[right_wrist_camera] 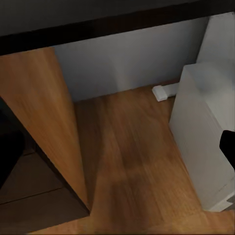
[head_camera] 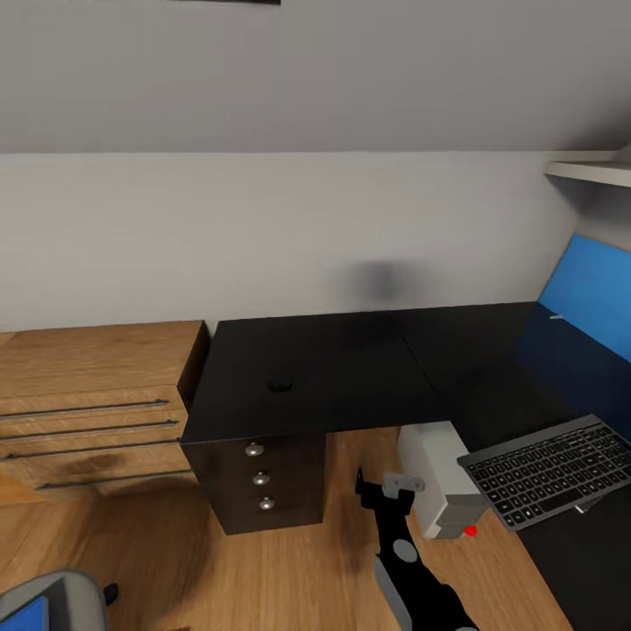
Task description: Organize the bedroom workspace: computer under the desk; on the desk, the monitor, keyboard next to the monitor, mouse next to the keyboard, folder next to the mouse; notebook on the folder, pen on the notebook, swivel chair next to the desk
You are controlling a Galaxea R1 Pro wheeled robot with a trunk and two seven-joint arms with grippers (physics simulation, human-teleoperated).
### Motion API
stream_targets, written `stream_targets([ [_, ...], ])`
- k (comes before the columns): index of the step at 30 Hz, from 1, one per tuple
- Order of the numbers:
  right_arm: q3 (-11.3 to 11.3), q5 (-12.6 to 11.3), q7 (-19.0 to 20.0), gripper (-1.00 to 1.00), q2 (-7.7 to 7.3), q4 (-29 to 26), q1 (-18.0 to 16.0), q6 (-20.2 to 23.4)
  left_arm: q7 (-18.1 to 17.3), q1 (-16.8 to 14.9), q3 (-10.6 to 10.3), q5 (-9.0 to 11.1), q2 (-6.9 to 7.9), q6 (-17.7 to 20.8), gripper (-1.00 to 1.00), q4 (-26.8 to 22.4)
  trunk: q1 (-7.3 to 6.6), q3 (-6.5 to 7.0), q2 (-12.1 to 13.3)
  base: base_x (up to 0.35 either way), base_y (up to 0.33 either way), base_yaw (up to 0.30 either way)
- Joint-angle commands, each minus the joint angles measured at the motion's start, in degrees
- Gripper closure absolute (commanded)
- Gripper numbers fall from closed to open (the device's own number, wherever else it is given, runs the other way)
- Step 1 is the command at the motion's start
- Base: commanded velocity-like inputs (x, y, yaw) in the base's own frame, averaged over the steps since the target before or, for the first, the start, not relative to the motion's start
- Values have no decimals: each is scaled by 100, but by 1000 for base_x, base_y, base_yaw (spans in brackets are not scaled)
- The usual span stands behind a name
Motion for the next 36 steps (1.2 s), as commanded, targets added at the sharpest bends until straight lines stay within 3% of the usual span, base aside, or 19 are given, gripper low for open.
stream_targets([
  [1, 18, -28, -29, -100, 0, 49, -4, -68, 19, -3, -18, 30, 1, -18, -100, 4, 0, -6, -3, 0, 0, 23],
  [7, 24, -25, -26, -100, 0, 754, -4, -247, 25, -3, -6, 35, 5, -10, -100, 4, 0, -7, -3, 0, 0, 9],
  [19, -15, -40, -31, -100, -15, 2273, -4, -1030, 43, -3, 9, 81, 9, 19, -100, 4, 0, -7, -3, 0, 0, 1],
  [30, -19, -35, -33, -100, -122, 3150, -4, -1121, 43, -3, 160, 513, 29, 21, -100, 4, 0, -7, -3, 0, 0, 0],
  [36, -8, -20, -25, -100, -188, 3488, -4, -1127, 38, -3, 204, 643, 38, 21, -100, 4, 0, -7, -3, 0, 0, 0],
])
